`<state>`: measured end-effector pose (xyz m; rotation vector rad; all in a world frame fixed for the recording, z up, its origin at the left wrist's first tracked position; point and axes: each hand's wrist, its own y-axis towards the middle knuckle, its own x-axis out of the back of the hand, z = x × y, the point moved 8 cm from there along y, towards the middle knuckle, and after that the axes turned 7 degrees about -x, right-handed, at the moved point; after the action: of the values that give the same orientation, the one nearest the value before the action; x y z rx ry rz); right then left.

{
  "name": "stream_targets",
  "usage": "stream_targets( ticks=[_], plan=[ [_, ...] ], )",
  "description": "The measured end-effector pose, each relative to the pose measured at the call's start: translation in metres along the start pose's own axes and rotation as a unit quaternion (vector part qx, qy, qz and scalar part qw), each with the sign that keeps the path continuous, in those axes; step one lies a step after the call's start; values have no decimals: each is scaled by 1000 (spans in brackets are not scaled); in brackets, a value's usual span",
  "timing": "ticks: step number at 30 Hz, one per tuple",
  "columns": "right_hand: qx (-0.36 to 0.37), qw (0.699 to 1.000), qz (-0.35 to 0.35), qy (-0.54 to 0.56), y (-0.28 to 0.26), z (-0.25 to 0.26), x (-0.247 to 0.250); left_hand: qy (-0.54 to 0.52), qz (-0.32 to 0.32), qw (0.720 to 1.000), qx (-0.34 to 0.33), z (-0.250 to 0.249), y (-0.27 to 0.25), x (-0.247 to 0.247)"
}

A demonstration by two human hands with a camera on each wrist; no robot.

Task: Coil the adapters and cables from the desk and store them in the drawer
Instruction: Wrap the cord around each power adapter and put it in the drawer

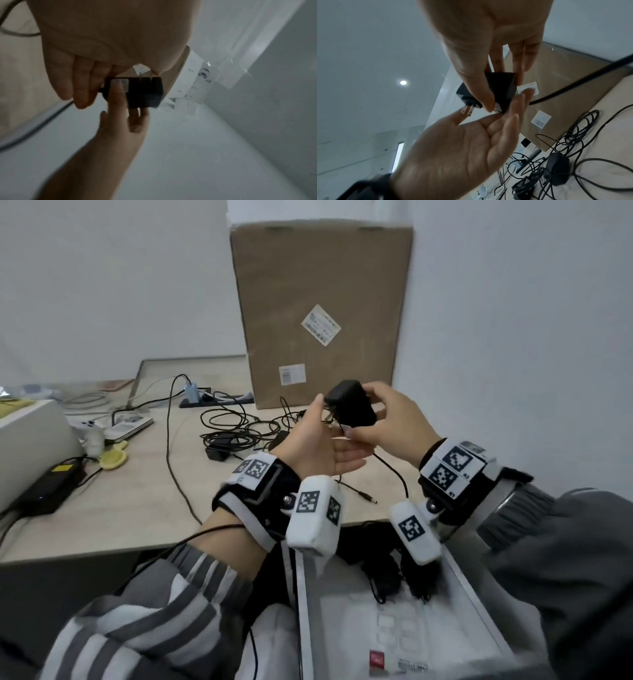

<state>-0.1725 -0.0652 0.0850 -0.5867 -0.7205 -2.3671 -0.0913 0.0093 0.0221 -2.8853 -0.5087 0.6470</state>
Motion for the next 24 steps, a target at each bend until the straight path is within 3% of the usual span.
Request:
stream_targets(
  ticks=[4, 7, 12, 16, 21, 24],
  plan=[
    [94, 992, -3, -86, -62, 19, 5, -30, 49, 998, 38, 27, -39, -21],
    [108, 982, 20, -155, -98, 17, 4, 46, 33, 998, 38, 46, -62, -27],
    [113, 953, 34, -280, -134, 23, 9, 195, 15, 980, -25, 59, -92, -37],
    [76, 984, 3, -162, -145, 23, 32, 128, -2, 987, -93, 53, -101, -37],
    [-6, 996, 79, -31, -146, -5, 30, 80, -5, 992, -95, 56, -106, -29],
    [-48, 999, 17, 11, -140, -17, 36, 94, -38, 990, -102, 59, -101, -22]
  ],
)
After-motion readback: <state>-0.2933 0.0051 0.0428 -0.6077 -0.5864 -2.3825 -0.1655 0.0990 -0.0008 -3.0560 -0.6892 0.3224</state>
